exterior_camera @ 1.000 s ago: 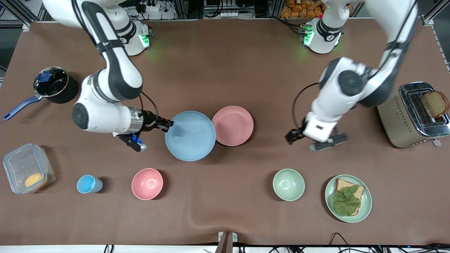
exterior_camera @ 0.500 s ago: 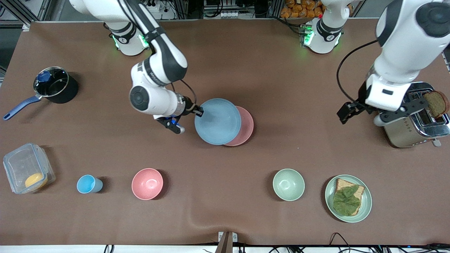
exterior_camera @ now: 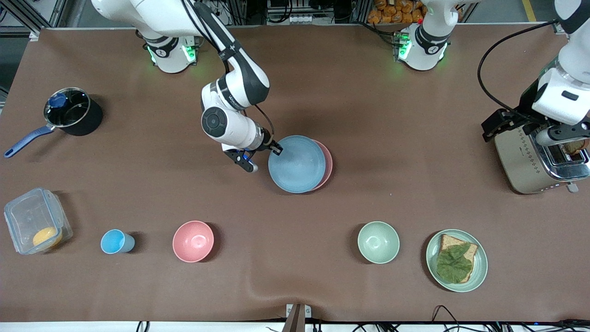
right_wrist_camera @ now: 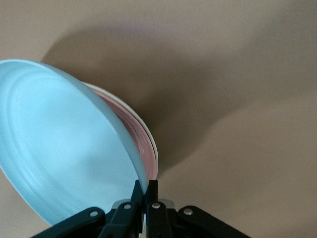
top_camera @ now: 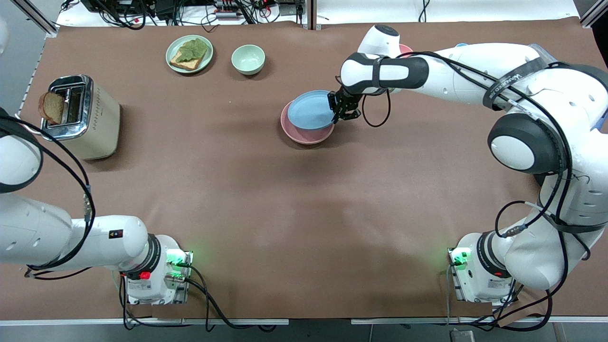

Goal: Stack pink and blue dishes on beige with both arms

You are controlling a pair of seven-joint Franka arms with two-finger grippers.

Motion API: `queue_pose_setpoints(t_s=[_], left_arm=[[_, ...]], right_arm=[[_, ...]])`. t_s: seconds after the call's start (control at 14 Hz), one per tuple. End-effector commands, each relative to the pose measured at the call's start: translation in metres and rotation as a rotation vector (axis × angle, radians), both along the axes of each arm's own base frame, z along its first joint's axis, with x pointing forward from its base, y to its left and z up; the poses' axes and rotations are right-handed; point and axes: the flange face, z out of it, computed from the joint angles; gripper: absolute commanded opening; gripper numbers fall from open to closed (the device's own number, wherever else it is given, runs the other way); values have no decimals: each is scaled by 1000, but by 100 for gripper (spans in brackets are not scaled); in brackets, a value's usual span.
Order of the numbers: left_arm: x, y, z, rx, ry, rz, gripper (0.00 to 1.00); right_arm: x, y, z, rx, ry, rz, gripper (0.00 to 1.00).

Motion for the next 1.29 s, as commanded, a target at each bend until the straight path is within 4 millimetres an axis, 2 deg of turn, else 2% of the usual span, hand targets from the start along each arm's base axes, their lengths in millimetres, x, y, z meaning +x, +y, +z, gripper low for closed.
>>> queue_pose_setpoints(t_s=[0.0, 0.29, 0.57, 0.64, 0.71, 0.79, 1.0, 1.14, 1.21], left_arm=[[0, -1, 4, -23, 13, -18, 100], [0, 1, 18, -66, 38, -21, 100], [0, 1, 17, -63, 82, -30, 100], [-2, 1, 17, -56, 89, -62, 100], [-2, 2, 17, -53, 94, -103, 100], [-3, 5, 18, -52, 96, -116, 100], [-6, 5, 12, -56, 128, -105, 100], [-6, 5, 11, -56, 130, -103, 100], [-7, 4, 12, -56, 128, -103, 100]], right_arm=[[-4, 12, -2, -2, -2, -31, 0], [-13, 23, -2, -6, 2, -38, 0], [-18, 29, -2, -10, 9, -44, 0], [-17, 28, -2, -11, 10, -44, 15], [-15, 27, -1, -9, 5, -43, 59], [-11, 25, 2, -6, 5, -48, 100], [-1, 16, 31, -4, -9, -22, 100], [19, -16, 62, -46, 10, 36, 100], [27, -40, 73, -71, 29, 95, 100]])
